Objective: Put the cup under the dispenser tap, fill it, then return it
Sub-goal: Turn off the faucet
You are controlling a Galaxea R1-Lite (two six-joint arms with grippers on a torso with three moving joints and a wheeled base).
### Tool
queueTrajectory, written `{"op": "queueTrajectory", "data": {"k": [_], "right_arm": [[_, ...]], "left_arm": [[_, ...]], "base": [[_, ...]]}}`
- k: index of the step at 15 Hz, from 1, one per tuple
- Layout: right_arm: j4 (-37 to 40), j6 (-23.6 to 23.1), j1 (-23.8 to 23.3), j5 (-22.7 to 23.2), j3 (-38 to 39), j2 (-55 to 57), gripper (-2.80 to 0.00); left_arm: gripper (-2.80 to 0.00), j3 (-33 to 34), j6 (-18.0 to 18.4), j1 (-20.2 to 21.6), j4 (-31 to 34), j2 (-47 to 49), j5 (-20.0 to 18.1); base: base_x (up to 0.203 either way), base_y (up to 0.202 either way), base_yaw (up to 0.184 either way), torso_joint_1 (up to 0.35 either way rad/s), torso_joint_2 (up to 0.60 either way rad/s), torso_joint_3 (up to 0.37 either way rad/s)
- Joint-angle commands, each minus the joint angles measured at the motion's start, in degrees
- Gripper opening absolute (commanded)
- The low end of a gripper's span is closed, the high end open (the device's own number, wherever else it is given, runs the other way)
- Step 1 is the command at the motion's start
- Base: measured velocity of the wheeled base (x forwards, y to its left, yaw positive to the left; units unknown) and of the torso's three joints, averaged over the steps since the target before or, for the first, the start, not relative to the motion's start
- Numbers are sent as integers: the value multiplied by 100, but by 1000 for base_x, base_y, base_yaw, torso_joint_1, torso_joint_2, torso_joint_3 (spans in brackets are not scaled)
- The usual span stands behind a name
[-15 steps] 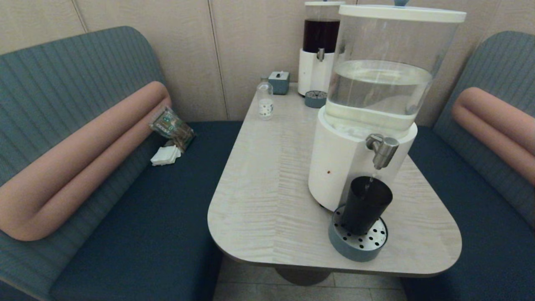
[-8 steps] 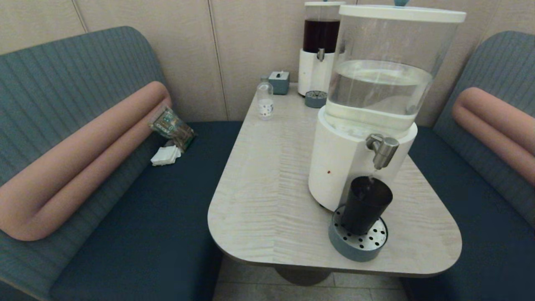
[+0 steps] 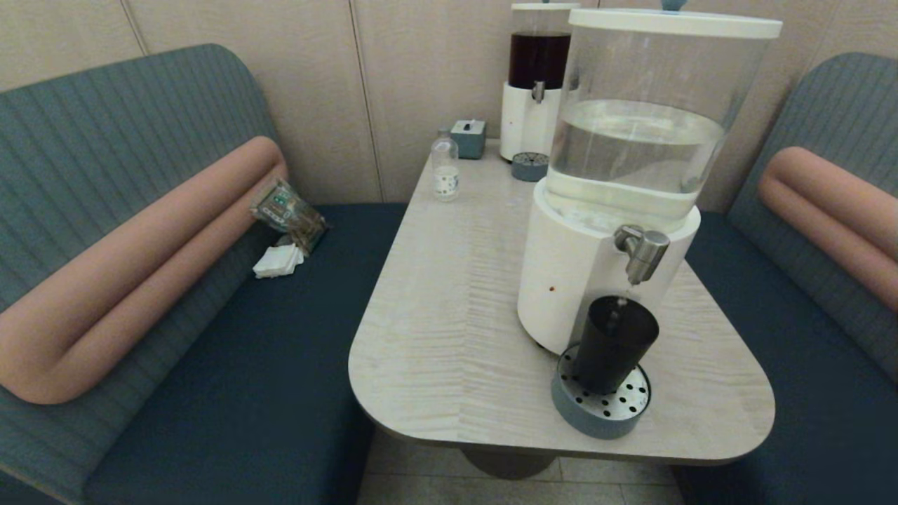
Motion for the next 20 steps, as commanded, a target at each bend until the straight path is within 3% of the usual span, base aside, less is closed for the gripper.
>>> {"op": "queueTrajectory", "data": {"k": [1, 3, 8, 13, 20], "right_arm": [[-45, -131, -26, 3, 258, -302, -280], [-395, -420, -41, -150, 758, -587, -280], [-2240, -1024, -43, -845, 2468, -1124, -280], [-1383, -724, -51, -1322, 2517, -1149, -280], [-1359, -450, -51, -1366, 2517, -1149, -280]], "left_arm": [[-280, 3, 3, -2, -7, 8, 0], [-280, 3, 3, -2, -6, 8, 0], [-280, 3, 3, -2, -7, 8, 0], [-280, 3, 3, -1, 0, 8, 0], [-280, -16, 6, 5, 29, 8, -2]], "base": [[0, 0, 0, 0, 0, 0], [0, 0, 0, 0, 0, 0], [0, 0, 0, 0, 0, 0], [0, 0, 0, 0, 0, 0], [0, 0, 0, 0, 0, 0]]}}
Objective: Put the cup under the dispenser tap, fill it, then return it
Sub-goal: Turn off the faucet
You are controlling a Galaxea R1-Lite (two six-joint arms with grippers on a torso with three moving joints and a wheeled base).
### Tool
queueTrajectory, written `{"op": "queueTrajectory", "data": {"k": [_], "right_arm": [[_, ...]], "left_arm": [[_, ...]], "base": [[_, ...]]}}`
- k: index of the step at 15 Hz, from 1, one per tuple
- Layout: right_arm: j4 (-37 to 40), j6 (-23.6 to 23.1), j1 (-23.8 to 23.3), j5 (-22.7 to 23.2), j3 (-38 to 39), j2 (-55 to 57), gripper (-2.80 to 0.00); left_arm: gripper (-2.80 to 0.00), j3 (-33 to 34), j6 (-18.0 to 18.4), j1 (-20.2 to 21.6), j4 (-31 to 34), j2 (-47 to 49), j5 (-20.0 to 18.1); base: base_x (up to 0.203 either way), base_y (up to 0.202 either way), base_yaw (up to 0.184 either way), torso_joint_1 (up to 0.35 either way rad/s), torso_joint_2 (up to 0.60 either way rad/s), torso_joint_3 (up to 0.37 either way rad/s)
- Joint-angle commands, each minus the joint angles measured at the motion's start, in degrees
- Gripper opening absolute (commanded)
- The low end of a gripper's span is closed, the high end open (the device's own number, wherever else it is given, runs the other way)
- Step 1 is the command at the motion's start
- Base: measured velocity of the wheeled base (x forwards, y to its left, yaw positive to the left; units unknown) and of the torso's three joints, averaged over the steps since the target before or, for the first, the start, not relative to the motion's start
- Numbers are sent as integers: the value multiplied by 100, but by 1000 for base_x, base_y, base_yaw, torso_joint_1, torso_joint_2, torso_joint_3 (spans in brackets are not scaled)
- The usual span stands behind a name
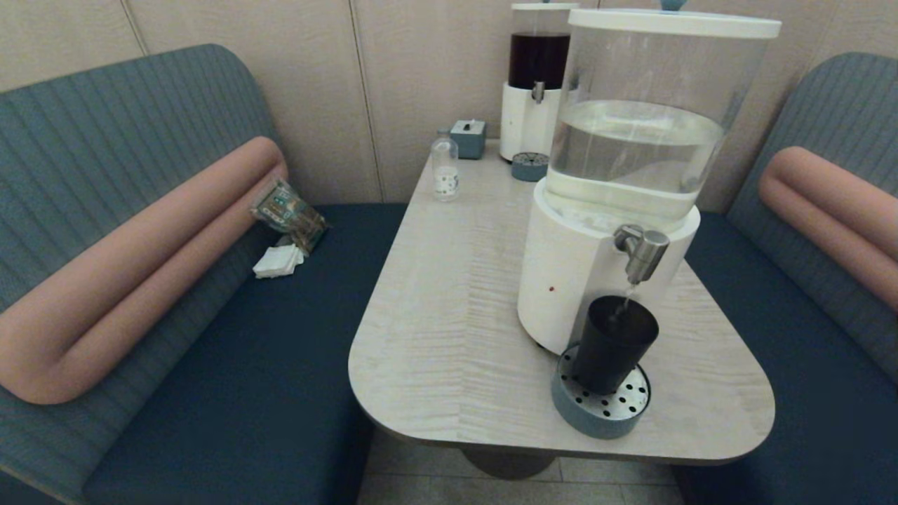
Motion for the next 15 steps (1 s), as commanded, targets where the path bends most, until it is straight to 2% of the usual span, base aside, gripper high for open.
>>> {"op": "queueTrajectory", "data": {"k": [1, 4, 6, 8, 9, 12, 14, 15], "right_arm": [[1, 59, 1, 2, 87, -11, -280], [-8, 167, 8, 2, 88, -11, -280], [-8, 167, 1, 2, 88, -11, -280], [-8, 167, 9, 2, 81, -11, -280], [-8, 167, 10, 2, 88, -11, -280], [-8, 167, 9, 2, 88, -11, -280], [-8, 167, 2, 2, 80, -11, -280], [-8, 167, 5, 2, 88, -11, -280]], "left_arm": [[-280, -38, 54, 4, 130, 9, 9], [-280, -64, 172, -4, 162, 7, -80], [-280, -645, 168, -3, 206, 131, -210], [-280, -1898, 124, -3, 241, 852, -448], [-280, -2758, 1, -2, 248, 1484, -582], [-280, -5204, -588, -1, 199, 3645, -1185], [-280, -6228, -969, -1, 48, 4891, -1944], [-280, -6557, -1106, -2, -14, 5411, -2605]], "base": [[0, 0, 0, 0, 0, 0], [0, 0, 0, 0, 0, 0], [0, 0, 0, 0, 0, 0], [0, 0, 0, 0, 0, 0], [0, 0, 0, 0, 0, 0], [0, 0, 0, 0, 0, 0], [0, 0, 0, 0, 0, 0], [0, 0, 0, 0, 0, 0]]}}
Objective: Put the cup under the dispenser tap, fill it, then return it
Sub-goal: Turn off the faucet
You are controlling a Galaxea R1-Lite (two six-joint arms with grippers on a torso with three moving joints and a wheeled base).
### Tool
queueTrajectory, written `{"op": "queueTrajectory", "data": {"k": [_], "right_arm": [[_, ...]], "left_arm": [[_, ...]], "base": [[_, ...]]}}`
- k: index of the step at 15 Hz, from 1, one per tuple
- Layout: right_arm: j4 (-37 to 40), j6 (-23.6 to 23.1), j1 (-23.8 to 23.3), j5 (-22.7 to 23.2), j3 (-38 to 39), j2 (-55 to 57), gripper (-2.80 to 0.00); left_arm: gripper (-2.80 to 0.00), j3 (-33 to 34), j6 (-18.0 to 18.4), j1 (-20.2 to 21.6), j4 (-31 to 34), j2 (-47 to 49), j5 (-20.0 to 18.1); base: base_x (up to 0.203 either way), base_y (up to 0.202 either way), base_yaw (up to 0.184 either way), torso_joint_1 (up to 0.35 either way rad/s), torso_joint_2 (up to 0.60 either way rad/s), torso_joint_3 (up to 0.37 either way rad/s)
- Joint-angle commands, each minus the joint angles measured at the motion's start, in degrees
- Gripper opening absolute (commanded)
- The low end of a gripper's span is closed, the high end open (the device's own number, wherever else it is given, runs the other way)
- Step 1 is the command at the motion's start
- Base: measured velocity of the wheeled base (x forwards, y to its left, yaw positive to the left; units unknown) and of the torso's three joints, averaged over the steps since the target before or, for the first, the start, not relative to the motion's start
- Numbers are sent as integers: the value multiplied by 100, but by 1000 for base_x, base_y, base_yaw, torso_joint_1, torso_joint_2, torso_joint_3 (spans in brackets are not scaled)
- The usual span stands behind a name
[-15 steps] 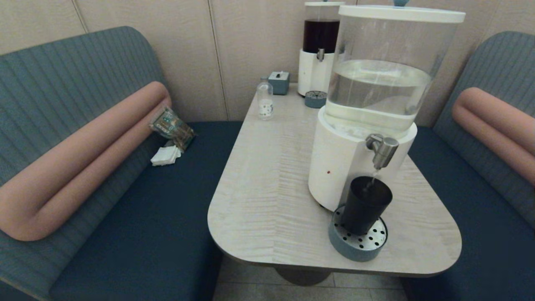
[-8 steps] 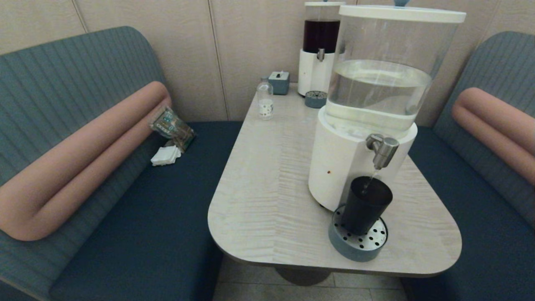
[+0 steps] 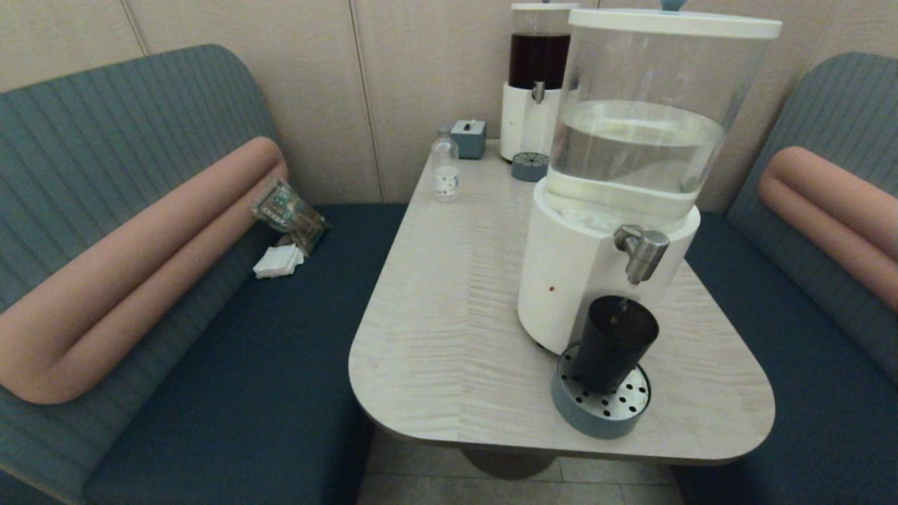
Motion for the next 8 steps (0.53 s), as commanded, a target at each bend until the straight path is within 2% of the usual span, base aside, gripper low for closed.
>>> {"op": "queueTrajectory", "data": {"k": [1, 2, 3, 4, 6, 8], "right_arm": [[-3, -6, -1, 2, 88, -6, -280], [-3, -6, -1, 2, 82, -6, -280], [-3, -6, 2, 2, 88, -6, -280], [-3, -6, -1, 2, 79, -6, -280], [-3, -6, -1, 2, 79, -6, -280], [-3, -6, 0, 2, 87, -6, -280]], "left_arm": [[-280, -584, -125, -1, -38, 1484, -1288], [-280, -752, -182, -5, -65, 1858, -2275], [-280, -906, -196, -16, -82, 2212, -3040], [-280, -1082, -173, -55, -90, 2550, -3520], [-280, -1446, -49, -465, -98, 3230, -3903], [-280, -1923, 190, -935, -59, 3897, -4001]], "base": [[0, 0, 0, 0, 0, 0], [0, 0, 0, 0, 0, 0], [0, 0, 0, 0, 0, 0], [0, 0, 0, 0, 0, 0], [0, 0, 0, 0, 0, 0], [0, 0, 0, 0, 0, 0]]}}
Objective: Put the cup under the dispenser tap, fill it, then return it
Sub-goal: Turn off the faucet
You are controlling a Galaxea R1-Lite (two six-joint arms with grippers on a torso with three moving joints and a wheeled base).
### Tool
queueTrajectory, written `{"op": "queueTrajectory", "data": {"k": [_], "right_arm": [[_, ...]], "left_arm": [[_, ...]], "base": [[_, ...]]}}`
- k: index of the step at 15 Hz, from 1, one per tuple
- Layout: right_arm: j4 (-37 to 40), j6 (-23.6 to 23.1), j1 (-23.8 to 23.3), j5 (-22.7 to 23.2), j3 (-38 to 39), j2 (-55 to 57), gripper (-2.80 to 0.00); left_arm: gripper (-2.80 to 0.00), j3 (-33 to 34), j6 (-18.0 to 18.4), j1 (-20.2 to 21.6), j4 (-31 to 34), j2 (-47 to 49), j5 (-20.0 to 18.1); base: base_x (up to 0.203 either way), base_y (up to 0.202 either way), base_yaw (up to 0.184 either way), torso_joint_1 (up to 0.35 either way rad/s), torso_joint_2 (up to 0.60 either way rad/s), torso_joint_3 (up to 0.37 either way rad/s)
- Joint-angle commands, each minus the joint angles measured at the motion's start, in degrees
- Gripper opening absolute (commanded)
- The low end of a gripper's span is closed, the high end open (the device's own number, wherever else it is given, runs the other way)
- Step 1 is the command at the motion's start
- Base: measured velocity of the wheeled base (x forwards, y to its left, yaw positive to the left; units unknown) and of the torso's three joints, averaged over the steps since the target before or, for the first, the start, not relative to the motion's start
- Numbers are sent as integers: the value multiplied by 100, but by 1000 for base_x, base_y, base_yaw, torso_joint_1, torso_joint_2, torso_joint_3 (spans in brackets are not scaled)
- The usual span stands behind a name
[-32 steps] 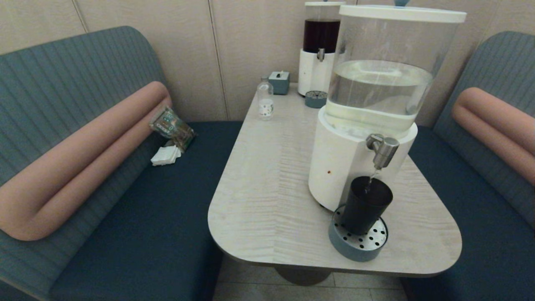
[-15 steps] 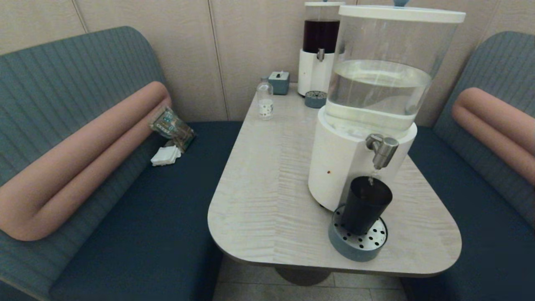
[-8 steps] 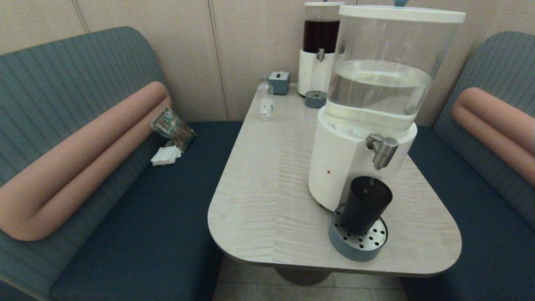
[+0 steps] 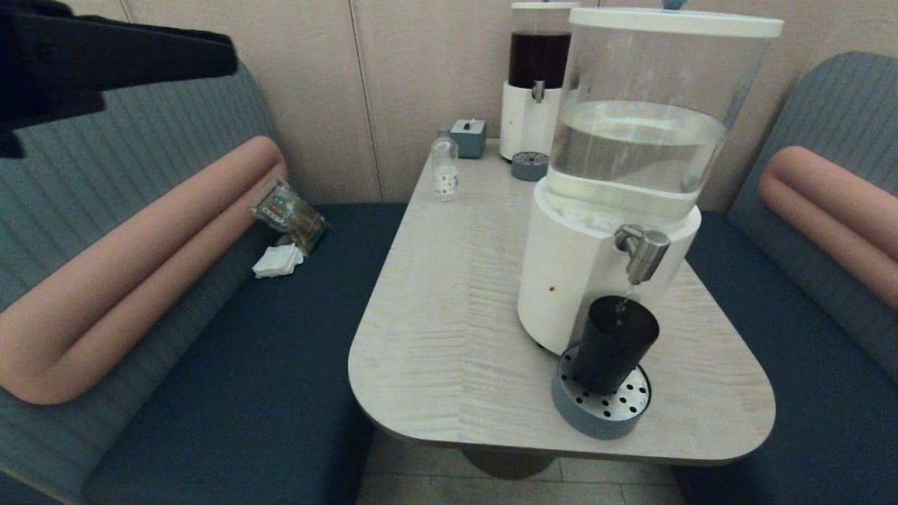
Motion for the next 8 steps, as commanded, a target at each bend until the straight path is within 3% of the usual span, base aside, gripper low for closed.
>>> {"op": "queueTrajectory", "data": {"k": [1, 3, 4, 6, 8], "right_arm": [[-3, -3, -1, 2, 88, -4, -280], [-3, -3, 7, 2, 80, -4, -280], [-3, -3, -1, 2, 85, -4, -280], [-3, -3, 7, 2, 86, -4, -280], [-3, -3, 1, 2, 88, -4, -280]], "left_arm": [[-280, -484, 164, -360, 98, 938, -21], [-280, -1224, 805, -861, 669, 1529, 265], [-280, -1548, 1291, -1090, 1062, 1771, 512], [-280, -2256, 2422, -1291, 1823, 2217, 1090], [-280, -2988, 4027, -1537, 3059, 2611, 1958]], "base": [[0, 0, 0, 0, 0, 0], [0, 0, 0, 0, 0, 0], [0, 0, 0, 0, 0, 0], [0, 0, 0, 0, 0, 0], [0, 0, 0, 0, 0, 0]]}}
